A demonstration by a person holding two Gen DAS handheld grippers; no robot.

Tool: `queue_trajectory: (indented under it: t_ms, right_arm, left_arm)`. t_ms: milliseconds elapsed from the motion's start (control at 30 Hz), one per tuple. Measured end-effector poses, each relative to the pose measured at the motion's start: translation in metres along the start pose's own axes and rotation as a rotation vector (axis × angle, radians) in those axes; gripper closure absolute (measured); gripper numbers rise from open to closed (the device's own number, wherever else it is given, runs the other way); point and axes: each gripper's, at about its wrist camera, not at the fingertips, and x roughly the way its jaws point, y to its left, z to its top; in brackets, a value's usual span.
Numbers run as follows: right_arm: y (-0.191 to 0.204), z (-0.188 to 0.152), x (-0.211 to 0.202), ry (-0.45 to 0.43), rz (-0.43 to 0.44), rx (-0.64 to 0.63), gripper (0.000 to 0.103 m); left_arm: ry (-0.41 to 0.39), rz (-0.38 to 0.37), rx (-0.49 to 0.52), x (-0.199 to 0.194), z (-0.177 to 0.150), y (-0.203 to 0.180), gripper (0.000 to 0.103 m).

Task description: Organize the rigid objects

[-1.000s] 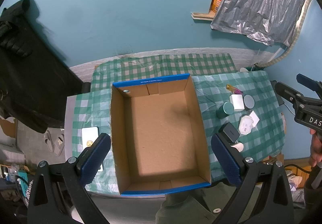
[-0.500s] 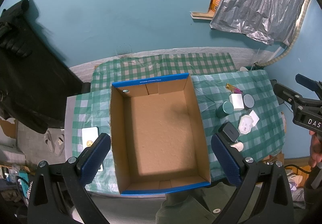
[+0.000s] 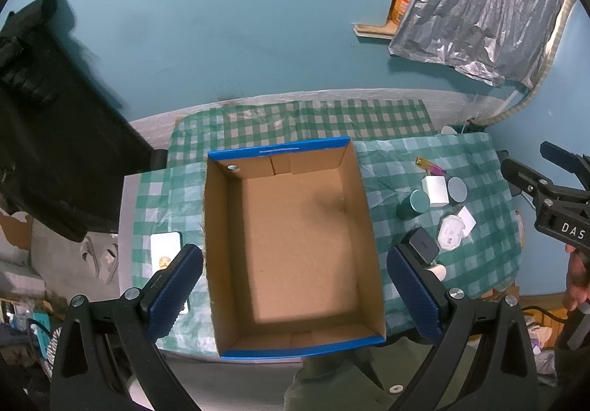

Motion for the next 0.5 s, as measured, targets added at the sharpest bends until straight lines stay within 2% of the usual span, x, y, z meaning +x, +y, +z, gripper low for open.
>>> queue_trajectory:
  t_ms: [500]
  right_arm:
    - [-0.004,-0.004,0.008,0.008,0.037,0.004,0.006]
  left_arm:
    - [0.036,-0.007,-0.012,0.013,0.001,0.009,0.002]
